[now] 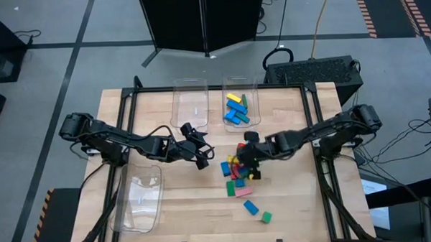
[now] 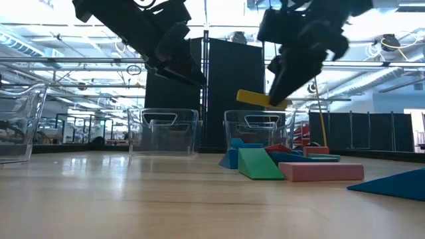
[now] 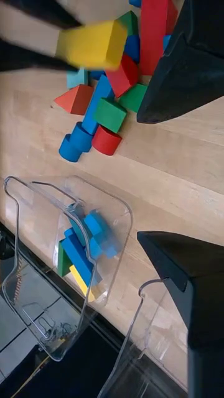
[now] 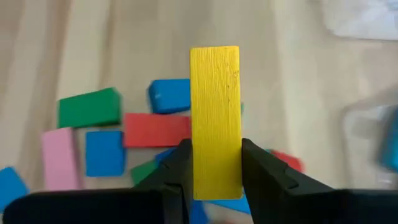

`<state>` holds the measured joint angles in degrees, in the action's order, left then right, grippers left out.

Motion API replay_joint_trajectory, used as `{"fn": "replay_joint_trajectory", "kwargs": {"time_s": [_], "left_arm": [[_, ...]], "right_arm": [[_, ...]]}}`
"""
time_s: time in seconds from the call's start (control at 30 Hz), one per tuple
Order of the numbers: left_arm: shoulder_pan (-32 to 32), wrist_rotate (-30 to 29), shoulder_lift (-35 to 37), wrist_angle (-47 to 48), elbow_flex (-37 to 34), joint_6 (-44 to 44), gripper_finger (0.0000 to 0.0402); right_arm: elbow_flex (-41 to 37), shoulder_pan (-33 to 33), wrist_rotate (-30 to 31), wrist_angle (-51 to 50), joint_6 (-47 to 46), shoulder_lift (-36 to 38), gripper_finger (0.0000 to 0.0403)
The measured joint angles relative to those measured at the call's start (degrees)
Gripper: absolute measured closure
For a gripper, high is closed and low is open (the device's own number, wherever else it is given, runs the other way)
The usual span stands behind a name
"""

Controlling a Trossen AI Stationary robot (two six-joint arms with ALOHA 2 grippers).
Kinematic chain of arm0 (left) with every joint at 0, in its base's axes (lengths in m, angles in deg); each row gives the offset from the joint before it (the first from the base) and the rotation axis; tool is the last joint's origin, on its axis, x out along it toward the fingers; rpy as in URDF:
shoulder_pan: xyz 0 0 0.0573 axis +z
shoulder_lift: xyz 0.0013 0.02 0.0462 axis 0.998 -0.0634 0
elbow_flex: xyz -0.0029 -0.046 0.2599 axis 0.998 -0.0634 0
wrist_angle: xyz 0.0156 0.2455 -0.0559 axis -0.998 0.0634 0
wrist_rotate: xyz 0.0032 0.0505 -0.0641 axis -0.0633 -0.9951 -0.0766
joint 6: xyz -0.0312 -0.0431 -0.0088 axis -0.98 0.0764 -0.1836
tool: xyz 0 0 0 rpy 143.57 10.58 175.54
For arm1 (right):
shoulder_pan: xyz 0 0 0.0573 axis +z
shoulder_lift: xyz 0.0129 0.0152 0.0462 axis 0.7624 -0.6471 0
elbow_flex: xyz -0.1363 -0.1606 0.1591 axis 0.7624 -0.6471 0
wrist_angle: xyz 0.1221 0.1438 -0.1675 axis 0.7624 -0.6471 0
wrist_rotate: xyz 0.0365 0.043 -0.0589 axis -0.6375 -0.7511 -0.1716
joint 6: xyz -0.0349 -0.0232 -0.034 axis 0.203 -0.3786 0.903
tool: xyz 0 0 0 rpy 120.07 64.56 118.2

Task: Sort blocks by size
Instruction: Put the yellow rectangular block into the top right transparent bin

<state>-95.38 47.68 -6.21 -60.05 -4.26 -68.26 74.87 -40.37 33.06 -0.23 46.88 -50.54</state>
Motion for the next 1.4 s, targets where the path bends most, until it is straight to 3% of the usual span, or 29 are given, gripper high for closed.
{"fn": "replay_joint_trajectory", "kwargs": {"time_s": [0.43,1.07,1.27,1.4], "left_arm": [[0.0,0.0,0.0,0.0,0.0,0.0,0.0104],[0.0,0.0,0.0,0.0,0.0,0.0,0.0104],[0.0,0.0,0.0,-0.1,0.0,0.0,0.0104],[0.0,0.0,0.0,-0.1,0.0,0.1,0.0104]], "right_arm": [[5.6,-12.1,-0.5,-6.4,8.6,0.0,0.0312],[8.0,-32.9,-0.8,-6.4,13.6,-0.2,0.0307],[8.0,-37.3,-11.0,-4.9,16.8,-3.3,0.0306],[8.0,-38.0,-12.0,-3.8,17.3,-6.7,0.0305]]}}
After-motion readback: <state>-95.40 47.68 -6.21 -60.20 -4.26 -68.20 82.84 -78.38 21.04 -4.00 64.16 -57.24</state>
